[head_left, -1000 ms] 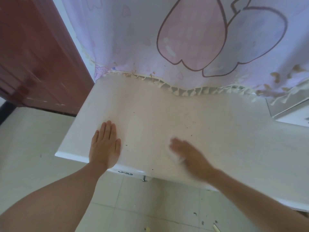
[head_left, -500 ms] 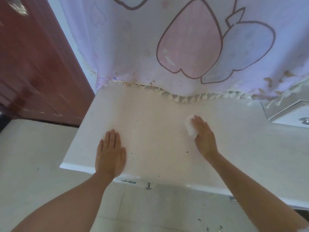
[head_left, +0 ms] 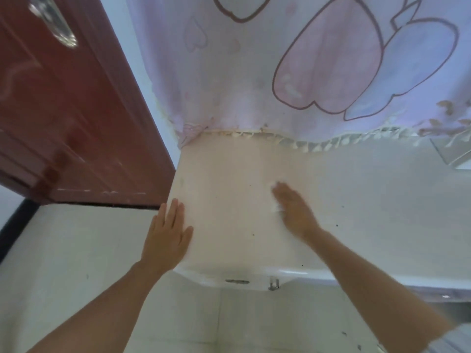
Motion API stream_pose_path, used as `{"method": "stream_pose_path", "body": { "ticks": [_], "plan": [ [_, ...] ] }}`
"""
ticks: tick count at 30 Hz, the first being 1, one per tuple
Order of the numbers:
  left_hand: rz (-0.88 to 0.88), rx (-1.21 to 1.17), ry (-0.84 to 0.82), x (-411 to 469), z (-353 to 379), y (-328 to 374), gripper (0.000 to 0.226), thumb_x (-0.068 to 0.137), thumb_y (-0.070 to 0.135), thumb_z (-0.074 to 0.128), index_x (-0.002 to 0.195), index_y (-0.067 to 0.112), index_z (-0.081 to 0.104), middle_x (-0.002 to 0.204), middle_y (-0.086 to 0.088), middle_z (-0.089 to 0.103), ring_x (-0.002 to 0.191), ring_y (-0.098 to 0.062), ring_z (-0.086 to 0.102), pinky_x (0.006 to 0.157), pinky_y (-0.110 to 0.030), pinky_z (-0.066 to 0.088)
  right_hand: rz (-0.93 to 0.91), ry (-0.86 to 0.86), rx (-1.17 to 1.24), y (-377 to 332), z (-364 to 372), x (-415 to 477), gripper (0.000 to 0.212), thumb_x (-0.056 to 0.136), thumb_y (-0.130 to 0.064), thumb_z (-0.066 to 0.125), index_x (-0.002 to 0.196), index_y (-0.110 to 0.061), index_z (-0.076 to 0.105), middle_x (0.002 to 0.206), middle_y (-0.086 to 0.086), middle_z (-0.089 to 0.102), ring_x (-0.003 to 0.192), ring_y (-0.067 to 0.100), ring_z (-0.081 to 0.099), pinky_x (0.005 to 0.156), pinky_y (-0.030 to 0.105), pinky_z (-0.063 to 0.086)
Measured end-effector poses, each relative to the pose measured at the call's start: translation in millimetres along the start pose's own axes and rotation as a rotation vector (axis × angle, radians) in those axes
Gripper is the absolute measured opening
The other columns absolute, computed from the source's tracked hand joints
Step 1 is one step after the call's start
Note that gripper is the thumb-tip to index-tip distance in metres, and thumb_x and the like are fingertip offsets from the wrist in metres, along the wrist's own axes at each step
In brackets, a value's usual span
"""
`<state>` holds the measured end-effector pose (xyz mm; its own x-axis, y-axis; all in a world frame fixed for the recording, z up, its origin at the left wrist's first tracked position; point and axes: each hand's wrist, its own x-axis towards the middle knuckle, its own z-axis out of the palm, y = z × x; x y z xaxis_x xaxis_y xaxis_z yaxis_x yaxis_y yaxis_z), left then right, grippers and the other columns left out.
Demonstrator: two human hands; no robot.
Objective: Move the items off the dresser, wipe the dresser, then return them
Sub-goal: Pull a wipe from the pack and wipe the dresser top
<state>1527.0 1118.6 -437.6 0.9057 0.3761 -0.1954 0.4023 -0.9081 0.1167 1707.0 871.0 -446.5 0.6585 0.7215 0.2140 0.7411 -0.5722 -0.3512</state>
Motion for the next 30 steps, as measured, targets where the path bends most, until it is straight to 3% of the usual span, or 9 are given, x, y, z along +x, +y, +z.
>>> {"method": "stream_pose_path", "body": {
  "ticks": [2,5,9,13,16,19,22,26,30],
  "plan": [
    [0.000,-0.080,-0.007,-1,0,5,0.082,0.092,0.054,0.002,0.136,-0.008,0.036,0.144,-0.022,0.037,0.132,-0.045,0.035,0.100,-0.053,0.041,-0.200,-0.082,-0.069,-52,19,-9,0.053,0.066,-0.016,0.034,0.117,-0.009,0.045,0.112,0.010,0.067,0.114,0.018,0.057,0.108,0.022,0.020],
    [0.001,-0.148,-0.023,-3,-3,3,0.074,0.088,0.045,0.016,0.139,-0.006,0.031,0.147,-0.019,0.033,0.136,-0.041,0.030,0.096,-0.048,0.047,-0.472,-0.236,-0.057,-111,30,-39,0.058,0.065,-0.011,0.031,0.117,-0.012,0.057,0.120,0.004,0.065,0.111,0.017,0.061,0.104,0.027,0.032],
    [0.015,-0.168,-0.010,-2,0,0,0.075,0.086,0.047,0.014,0.142,-0.001,0.026,0.151,-0.012,0.027,0.139,-0.036,0.025,0.088,-0.043,0.052,-0.669,-0.345,0.197,-112,18,-45,0.047,0.097,-0.009,0.017,0.119,-0.008,0.059,0.131,0.008,0.056,0.128,0.016,0.046,0.103,0.034,0.040],
    [0.036,-0.155,0.019,0,1,1,0.085,0.077,0.054,-0.004,0.147,0.009,0.006,0.157,-0.001,0.002,0.145,-0.023,0.001,0.098,-0.037,0.046,-0.199,-0.115,0.225,-46,-5,31,0.069,0.064,-0.002,0.026,0.130,-0.006,0.046,0.137,0.016,0.042,0.138,0.005,0.024,0.112,0.014,0.009],
    [0.036,-0.159,0.047,-2,2,1,0.083,0.077,0.055,-0.004,0.148,0.011,0.003,0.155,0.004,-0.004,0.139,-0.013,-0.009,0.097,-0.035,0.046,0.171,-0.043,0.053,7,-9,97,0.059,0.079,0.012,0.031,0.136,0.000,0.038,0.146,0.019,0.031,0.139,0.025,0.028,0.111,0.015,0.009],
    [0.015,-0.133,0.051,0,5,-2,0.075,0.086,0.049,0.010,0.146,0.006,0.018,0.155,-0.002,0.015,0.139,-0.017,0.007,0.082,-0.035,0.055,0.271,-0.144,0.028,15,11,134,0.054,0.090,0.007,0.036,0.142,-0.002,0.025,0.153,0.014,0.018,0.143,0.021,0.017,0.112,0.020,0.006],
    [0.013,-0.120,0.072,1,7,-4,0.070,0.088,0.043,0.016,0.144,0.001,0.020,0.152,-0.008,0.025,0.138,-0.022,0.016,0.076,-0.034,0.057,0.102,-0.249,0.093,-33,27,151,0.055,0.087,-0.010,0.024,0.141,0.000,0.026,0.152,0.016,0.017,0.143,0.024,0.016,0.111,0.013,-0.001],
    [0.024,-0.102,0.121,1,7,-5,0.066,0.087,0.033,0.024,0.140,-0.005,0.029,0.145,-0.015,0.039,0.131,-0.034,0.038,0.066,-0.033,0.058,-0.248,-0.316,0.093,-90,53,115,0.045,0.086,-0.010,0.043,0.129,0.001,0.048,0.140,0.022,0.041,0.133,0.030,0.036,0.108,0.009,-0.004],
    [0.032,-0.084,0.132,2,10,-5,0.069,0.081,0.030,0.022,0.138,-0.007,0.030,0.143,-0.018,0.040,0.129,-0.038,0.042,0.070,-0.037,0.059,-0.683,-0.336,0.012,-113,42,19,0.044,0.081,-0.010,0.033,0.108,-0.011,0.068,0.119,0.007,0.065,0.116,0.020,0.056,0.106,0.023,0.024]
  ]
}}
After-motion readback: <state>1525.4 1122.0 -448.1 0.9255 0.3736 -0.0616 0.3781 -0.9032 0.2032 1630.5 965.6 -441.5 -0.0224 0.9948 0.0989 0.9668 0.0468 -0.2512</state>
